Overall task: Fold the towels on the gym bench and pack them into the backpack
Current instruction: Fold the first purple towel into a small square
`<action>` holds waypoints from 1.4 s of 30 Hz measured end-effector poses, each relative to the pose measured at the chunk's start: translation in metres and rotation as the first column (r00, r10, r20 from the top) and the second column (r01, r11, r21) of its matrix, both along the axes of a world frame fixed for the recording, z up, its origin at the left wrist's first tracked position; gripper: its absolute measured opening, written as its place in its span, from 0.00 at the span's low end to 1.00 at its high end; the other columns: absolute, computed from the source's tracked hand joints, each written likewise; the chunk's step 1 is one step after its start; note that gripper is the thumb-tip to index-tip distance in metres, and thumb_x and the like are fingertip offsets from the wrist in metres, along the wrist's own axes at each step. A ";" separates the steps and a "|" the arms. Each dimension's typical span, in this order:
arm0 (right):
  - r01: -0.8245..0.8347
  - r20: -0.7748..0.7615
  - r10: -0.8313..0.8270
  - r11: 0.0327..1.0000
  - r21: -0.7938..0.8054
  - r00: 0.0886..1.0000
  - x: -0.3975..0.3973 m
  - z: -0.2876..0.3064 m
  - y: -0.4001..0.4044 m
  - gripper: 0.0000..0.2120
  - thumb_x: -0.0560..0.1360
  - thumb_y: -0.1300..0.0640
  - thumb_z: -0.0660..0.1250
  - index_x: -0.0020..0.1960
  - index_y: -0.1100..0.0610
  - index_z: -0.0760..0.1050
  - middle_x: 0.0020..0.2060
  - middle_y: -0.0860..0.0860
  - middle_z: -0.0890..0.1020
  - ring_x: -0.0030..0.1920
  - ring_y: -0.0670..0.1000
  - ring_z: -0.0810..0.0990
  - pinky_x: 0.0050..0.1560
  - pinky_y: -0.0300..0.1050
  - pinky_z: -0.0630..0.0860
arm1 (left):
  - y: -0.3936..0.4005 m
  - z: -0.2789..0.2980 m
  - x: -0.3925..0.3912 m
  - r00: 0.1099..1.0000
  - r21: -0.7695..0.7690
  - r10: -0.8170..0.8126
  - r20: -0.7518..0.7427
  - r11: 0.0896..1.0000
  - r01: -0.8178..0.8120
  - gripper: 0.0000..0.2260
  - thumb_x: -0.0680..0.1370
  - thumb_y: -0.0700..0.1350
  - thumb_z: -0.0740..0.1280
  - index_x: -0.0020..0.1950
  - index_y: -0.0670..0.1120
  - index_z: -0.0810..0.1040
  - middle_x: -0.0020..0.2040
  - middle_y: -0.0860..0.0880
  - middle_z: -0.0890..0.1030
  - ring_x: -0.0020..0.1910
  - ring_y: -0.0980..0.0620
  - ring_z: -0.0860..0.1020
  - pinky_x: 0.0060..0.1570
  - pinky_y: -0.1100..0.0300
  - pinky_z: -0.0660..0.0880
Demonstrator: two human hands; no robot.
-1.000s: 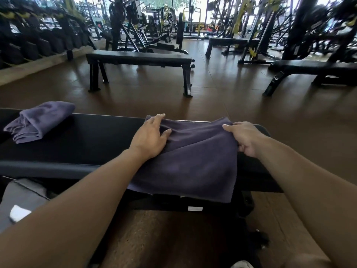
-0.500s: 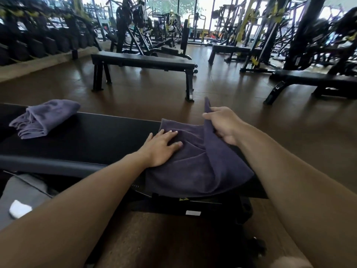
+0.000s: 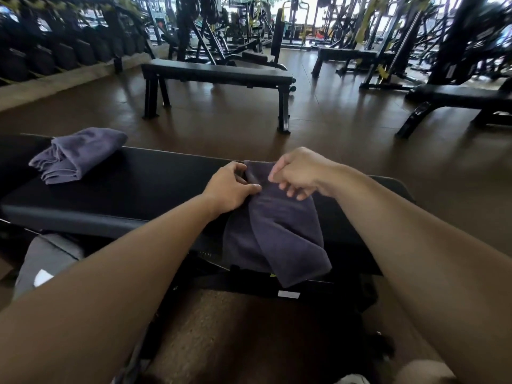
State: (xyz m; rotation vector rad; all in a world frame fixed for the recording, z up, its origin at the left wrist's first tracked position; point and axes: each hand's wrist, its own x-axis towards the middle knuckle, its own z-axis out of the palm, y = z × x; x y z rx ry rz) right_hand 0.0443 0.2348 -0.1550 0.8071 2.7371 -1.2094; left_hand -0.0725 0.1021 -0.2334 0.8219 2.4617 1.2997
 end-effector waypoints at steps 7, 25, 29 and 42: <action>-0.517 0.500 0.264 0.709 0.479 0.825 0.059 0.004 -0.045 0.32 0.62 0.30 0.76 0.52 0.55 0.78 0.43 0.50 0.85 0.41 0.51 0.82 0.35 0.44 0.73 | 0.008 -0.003 0.000 0.997 0.088 0.071 -0.021 0.994 -0.069 0.13 0.76 0.45 0.74 0.58 0.53 0.76 0.41 0.54 0.81 0.46 0.53 0.80 0.48 0.60 0.74; -0.425 0.255 0.343 0.663 0.617 0.904 0.075 -0.030 -0.042 0.19 0.71 0.50 0.76 0.55 0.50 0.69 0.52 0.48 0.78 0.57 0.54 0.77 0.50 0.51 0.77 | -0.022 0.008 -0.016 0.882 0.040 0.467 -0.064 0.884 -0.465 0.10 0.79 0.47 0.68 0.59 0.51 0.75 0.55 0.51 0.80 0.56 0.46 0.79 0.54 0.55 0.73; -0.320 0.065 0.319 0.871 0.374 0.945 0.074 -0.025 -0.044 0.12 0.73 0.49 0.73 0.46 0.53 0.72 0.43 0.46 0.77 0.44 0.53 0.78 0.39 0.48 0.72 | -0.021 0.007 -0.024 0.890 0.157 0.455 0.027 0.878 -0.453 0.09 0.78 0.46 0.71 0.56 0.49 0.77 0.50 0.52 0.80 0.53 0.49 0.79 0.55 0.55 0.77; -0.458 0.217 0.457 0.522 0.720 0.863 0.088 -0.015 -0.075 0.07 0.80 0.51 0.64 0.51 0.47 0.65 0.46 0.46 0.73 0.41 0.51 0.73 0.37 0.44 0.63 | -0.018 -0.004 -0.039 0.815 0.241 0.474 0.334 0.793 -0.560 0.09 0.76 0.42 0.74 0.54 0.45 0.79 0.52 0.45 0.82 0.52 0.46 0.81 0.51 0.53 0.81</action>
